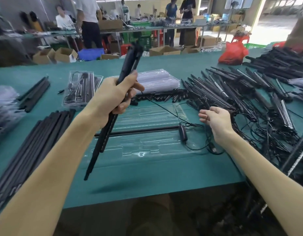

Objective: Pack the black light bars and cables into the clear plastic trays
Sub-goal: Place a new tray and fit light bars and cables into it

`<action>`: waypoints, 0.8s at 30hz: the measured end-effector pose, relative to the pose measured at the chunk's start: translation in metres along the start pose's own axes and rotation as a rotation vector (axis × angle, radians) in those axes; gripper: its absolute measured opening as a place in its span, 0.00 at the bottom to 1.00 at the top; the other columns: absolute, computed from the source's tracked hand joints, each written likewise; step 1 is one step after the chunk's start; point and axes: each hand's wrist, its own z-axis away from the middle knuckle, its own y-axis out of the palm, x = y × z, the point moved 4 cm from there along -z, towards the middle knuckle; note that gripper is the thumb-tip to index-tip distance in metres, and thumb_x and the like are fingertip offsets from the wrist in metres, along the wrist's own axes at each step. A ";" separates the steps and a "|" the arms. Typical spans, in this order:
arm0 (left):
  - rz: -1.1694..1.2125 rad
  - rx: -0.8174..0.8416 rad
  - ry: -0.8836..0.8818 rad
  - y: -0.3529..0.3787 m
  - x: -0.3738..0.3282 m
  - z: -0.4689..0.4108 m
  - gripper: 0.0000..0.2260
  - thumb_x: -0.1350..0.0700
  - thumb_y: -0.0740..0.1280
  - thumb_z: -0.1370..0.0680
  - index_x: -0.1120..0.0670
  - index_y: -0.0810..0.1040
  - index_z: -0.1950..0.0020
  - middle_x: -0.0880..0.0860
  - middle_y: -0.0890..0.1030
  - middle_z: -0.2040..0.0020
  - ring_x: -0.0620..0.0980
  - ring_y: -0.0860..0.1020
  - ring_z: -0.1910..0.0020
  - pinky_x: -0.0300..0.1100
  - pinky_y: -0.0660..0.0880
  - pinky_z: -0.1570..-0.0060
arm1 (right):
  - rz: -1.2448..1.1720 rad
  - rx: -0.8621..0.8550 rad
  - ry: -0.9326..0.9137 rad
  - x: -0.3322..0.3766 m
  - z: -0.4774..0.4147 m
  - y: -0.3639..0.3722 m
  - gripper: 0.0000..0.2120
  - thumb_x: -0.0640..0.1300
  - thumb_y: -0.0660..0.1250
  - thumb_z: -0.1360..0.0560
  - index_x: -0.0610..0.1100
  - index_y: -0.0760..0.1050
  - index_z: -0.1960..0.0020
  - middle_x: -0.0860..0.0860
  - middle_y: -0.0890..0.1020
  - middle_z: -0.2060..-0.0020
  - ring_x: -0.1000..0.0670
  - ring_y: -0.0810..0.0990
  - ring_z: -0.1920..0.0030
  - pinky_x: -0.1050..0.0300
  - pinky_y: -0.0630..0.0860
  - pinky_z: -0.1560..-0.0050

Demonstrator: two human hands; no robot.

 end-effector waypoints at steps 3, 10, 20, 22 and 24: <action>-0.081 0.018 0.101 0.013 -0.017 0.002 0.22 0.40 0.65 0.19 0.60 0.82 0.50 0.48 0.71 0.70 0.45 0.64 0.79 0.34 0.59 0.80 | 0.147 0.046 -0.041 -0.002 0.009 0.000 0.29 0.33 0.62 0.19 0.37 0.56 0.21 0.46 0.80 0.42 0.51 0.82 0.48 0.54 0.79 0.42; 0.425 -0.194 0.110 0.010 -0.019 -0.006 0.18 0.43 0.63 0.17 0.59 0.77 0.49 0.47 0.70 0.69 0.45 0.67 0.75 0.37 0.63 0.77 | 0.645 0.064 -0.424 0.014 0.054 0.007 0.27 0.42 0.63 0.18 0.40 0.62 0.22 0.44 0.62 0.23 0.47 0.58 0.23 0.53 0.54 0.24; 0.948 -0.530 -0.206 -0.004 0.064 -0.007 0.20 0.41 0.57 0.16 0.54 0.76 0.57 0.47 0.73 0.69 0.44 0.73 0.73 0.36 0.71 0.66 | 0.156 0.768 -0.225 0.001 0.133 0.054 0.18 0.56 0.60 0.19 0.42 0.77 0.41 0.44 0.86 0.56 0.43 0.86 0.60 0.53 0.82 0.62; 0.907 -0.550 -0.236 -0.008 0.074 0.001 0.19 0.41 0.57 0.16 0.53 0.78 0.56 0.46 0.76 0.69 0.44 0.75 0.71 0.37 0.71 0.63 | 0.189 0.805 -0.177 -0.006 0.134 0.060 0.16 0.54 0.64 0.20 0.43 0.78 0.41 0.42 0.86 0.59 0.45 0.83 0.65 0.56 0.78 0.67; 0.855 -0.541 -0.268 -0.011 0.082 0.011 0.19 0.42 0.57 0.16 0.53 0.79 0.55 0.46 0.77 0.68 0.44 0.77 0.68 0.37 0.71 0.60 | 0.180 0.781 -0.143 -0.010 0.129 0.059 0.10 0.50 0.68 0.20 0.45 0.82 0.45 0.44 0.84 0.63 0.49 0.78 0.68 0.60 0.73 0.69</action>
